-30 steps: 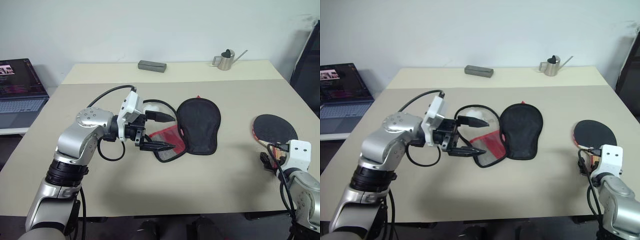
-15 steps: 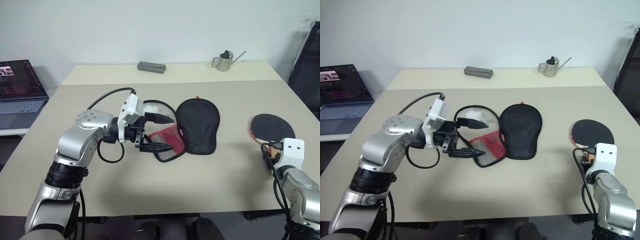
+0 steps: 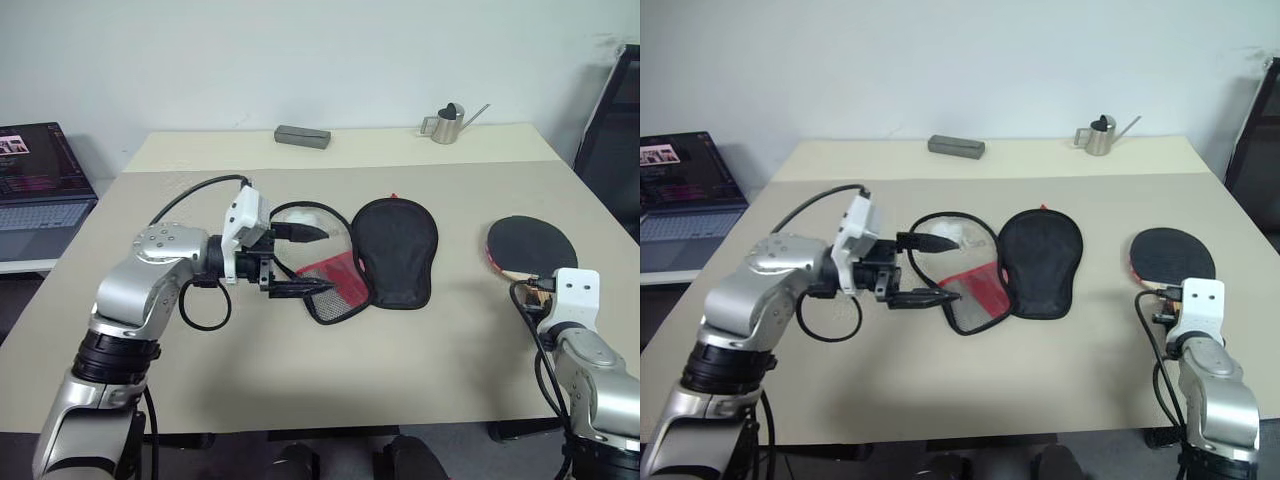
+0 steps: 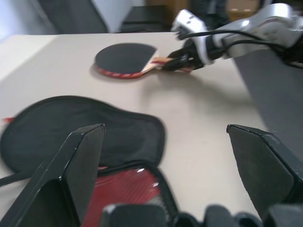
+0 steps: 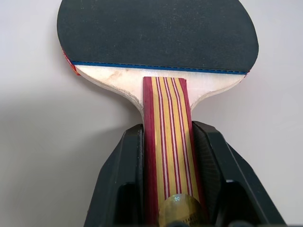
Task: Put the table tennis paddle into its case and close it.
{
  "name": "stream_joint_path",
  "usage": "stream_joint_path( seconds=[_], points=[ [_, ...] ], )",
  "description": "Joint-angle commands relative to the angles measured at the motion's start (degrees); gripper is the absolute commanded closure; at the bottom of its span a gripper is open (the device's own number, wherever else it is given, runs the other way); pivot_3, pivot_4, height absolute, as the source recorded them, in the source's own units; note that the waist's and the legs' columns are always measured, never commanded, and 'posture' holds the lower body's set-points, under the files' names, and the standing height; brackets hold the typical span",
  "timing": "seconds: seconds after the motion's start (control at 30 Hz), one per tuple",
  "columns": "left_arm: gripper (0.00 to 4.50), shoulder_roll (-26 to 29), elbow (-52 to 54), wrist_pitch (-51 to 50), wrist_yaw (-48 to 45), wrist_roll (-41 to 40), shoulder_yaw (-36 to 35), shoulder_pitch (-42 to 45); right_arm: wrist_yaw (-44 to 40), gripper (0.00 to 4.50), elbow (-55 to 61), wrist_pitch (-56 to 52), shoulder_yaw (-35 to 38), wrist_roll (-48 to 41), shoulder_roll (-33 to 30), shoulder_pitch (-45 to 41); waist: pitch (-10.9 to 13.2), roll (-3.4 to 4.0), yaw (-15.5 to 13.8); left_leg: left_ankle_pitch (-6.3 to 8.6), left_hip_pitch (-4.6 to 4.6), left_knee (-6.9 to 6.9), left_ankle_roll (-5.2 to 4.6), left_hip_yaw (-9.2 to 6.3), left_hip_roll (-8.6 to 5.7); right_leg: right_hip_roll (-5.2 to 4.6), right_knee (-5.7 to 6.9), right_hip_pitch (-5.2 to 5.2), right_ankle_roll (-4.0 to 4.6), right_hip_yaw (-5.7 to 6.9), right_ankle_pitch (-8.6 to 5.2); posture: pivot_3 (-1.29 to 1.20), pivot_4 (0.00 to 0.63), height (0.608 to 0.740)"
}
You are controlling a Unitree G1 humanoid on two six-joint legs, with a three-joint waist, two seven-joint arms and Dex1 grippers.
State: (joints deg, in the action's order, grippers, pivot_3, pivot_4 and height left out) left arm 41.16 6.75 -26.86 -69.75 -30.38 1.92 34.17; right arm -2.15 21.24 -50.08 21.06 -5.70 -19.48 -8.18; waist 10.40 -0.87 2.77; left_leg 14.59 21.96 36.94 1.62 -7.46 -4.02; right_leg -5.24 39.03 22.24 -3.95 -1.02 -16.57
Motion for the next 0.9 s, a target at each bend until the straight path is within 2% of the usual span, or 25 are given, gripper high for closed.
stream_joint_path(
  seconds=[0.03, 0.53, 0.7, 0.9],
  points=[
    [0.00, 1.2, 2.2, 0.9, 1.6, -0.2, -3.3, -0.4, -0.1, 3.33, 2.7, 3.5, -0.6, 0.6, -1.3, -2.4, 0.0, 0.00, -0.1, 0.00, 0.01, 0.00, 0.00, -0.02, 0.00, 0.00, -0.01, -0.01, 0.00, 0.02, 0.00, 0.00, 0.150, 0.740],
    [0.00, 4.0, 3.2, 0.9, 6.5, 0.0, -9.3, -5.1, -0.8, 3.33, 2.2, 2.1, -7.3, -1.0, 1.7, -11.1, 0.0, 0.00, 0.0, 0.01, 0.02, -0.03, 0.01, 0.00, 0.06, 0.04, -0.04, 0.03, 0.01, 0.02, 0.00, 0.00, 0.150, 0.740],
    [0.00, 4.8, 2.3, 1.6, 7.3, 0.4, -10.8, -7.0, -0.4, 3.33, 0.0, 1.7, -10.8, -0.8, 4.5, -14.0, 0.0, 0.00, 0.1, 0.00, 0.03, -0.05, 0.01, -0.02, 0.08, 0.06, -0.04, 0.05, 0.01, 0.03, 0.00, 0.00, 0.150, 0.740],
    [0.00, 8.2, -3.3, 4.7, 6.2, 2.8, -12.2, -7.1, 0.7, 3.33, -3.4, 0.7, -15.0, -0.6, 9.4, -17.3, 0.0, 0.01, 0.1, 0.01, 0.02, -0.07, 0.02, 0.00, 0.11, 0.09, -0.04, 0.07, 0.02, 0.02, 0.00, 0.00, 0.150, 0.740]
  ],
)
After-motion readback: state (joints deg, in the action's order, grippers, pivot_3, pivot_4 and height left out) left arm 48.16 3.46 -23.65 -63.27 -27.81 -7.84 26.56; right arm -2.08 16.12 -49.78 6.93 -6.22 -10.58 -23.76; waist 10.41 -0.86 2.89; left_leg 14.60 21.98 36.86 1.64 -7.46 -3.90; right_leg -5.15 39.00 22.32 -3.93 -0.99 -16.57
